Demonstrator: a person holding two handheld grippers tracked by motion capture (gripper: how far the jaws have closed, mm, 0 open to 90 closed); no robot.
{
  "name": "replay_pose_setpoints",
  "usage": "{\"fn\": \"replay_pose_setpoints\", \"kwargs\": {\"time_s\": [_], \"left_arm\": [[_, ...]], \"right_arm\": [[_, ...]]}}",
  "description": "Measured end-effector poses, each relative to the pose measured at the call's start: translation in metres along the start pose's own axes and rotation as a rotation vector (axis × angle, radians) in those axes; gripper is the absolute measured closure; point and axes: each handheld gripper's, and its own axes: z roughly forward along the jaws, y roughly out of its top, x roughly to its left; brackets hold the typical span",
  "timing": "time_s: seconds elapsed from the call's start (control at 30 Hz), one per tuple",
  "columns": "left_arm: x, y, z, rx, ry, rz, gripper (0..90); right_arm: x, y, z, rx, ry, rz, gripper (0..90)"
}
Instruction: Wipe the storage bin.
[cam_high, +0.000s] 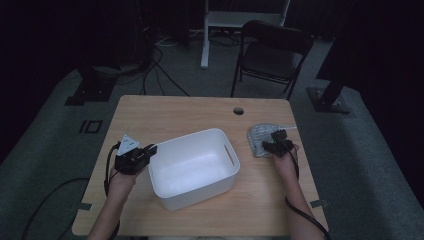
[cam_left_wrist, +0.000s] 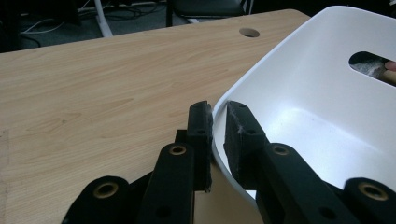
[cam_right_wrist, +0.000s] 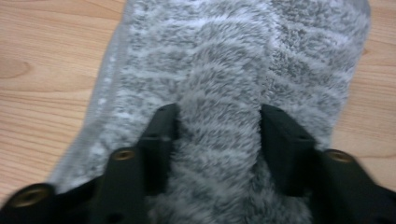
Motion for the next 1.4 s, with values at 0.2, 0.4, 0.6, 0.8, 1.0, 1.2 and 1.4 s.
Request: {"fn": "replay_pose_setpoints", "kwargs": {"time_s": [0.2, 0.4, 0.6, 0.8, 1.0, 1.2, 1.4], "left_arm": [[0.0, 0.0, 0.0, 0.002, 0.004, -0.005, 80.3], [0.0, 0.001, 0.001, 0.009, 0.003, 0.001, 80.3], [0.0, 0.004, 0.001, 0.027, 0.009, 0.016, 80.3], [0.005, 0.003, 0.005, -0.001, -0.026, -0.004, 80.3], [0.005, 0.004, 0.007, -0.001, -0.012, 0.015, 80.1], [0.006, 0.006, 0.011, 0.0, -0.016, 0.019, 80.1], [0.007, 0.006, 0.013, -0.011, -0.019, 0.01, 79.8]], "right_arm": [[-0.003, 0.001, -0.006, 0.026, 0.042, 0.037, 71.2], [-0.004, -0.005, -0.03, -0.014, 0.089, 0.073, 73.5], [0.001, -0.017, -0.063, -0.071, 0.169, 0.099, 73.6], [0.019, -0.021, -0.111, -0.175, 0.298, 0.121, 73.5], [0.049, -0.015, -0.175, -0.339, 0.431, 0.049, 73.4], [0.072, -0.021, -0.199, -0.381, 0.506, -0.007, 73.3], [0.084, -0.032, -0.191, -0.357, 0.522, -0.032, 73.3]]}}
